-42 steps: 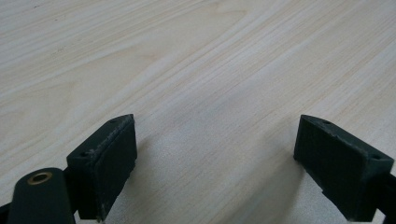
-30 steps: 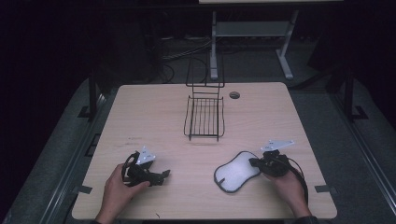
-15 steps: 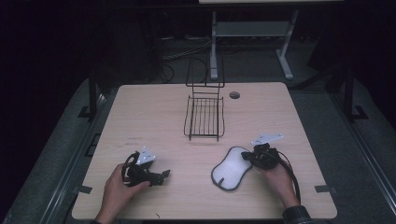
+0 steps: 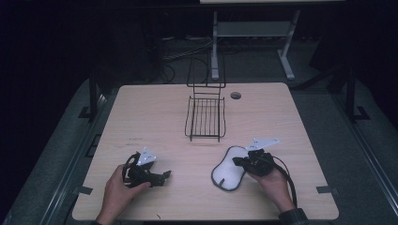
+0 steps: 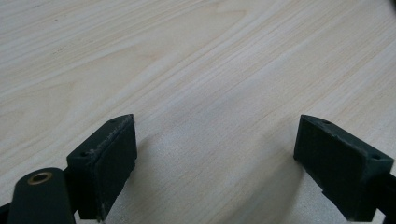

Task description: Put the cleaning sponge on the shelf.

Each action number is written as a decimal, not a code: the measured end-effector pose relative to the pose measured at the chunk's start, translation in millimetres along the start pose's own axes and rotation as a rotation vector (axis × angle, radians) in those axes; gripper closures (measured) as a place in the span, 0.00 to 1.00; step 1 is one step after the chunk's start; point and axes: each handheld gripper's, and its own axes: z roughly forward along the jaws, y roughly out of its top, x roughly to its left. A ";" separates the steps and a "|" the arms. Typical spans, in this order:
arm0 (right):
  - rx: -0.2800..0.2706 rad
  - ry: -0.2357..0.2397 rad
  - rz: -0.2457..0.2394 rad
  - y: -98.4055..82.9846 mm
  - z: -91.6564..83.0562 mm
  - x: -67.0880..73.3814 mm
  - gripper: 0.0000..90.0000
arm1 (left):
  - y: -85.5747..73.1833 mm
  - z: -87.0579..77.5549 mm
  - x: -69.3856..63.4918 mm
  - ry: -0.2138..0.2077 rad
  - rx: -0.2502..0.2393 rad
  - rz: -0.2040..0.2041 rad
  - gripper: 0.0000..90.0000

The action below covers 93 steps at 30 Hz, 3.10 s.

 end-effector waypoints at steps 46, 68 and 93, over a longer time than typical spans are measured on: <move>0.093 -0.019 0.027 -38.5 -24.4 13.8 1.00 | -0.1 -0.1 0.0 0.001 0.000 0.001 0.14; 0.084 -0.154 0.113 -56.3 -56.6 -30.3 1.00 | -0.1 -0.2 0.0 0.001 0.001 0.001 0.14; 0.033 -0.127 0.146 -32.0 -47.0 -37.5 0.15 | -0.1 -0.2 0.0 0.001 0.001 0.001 0.14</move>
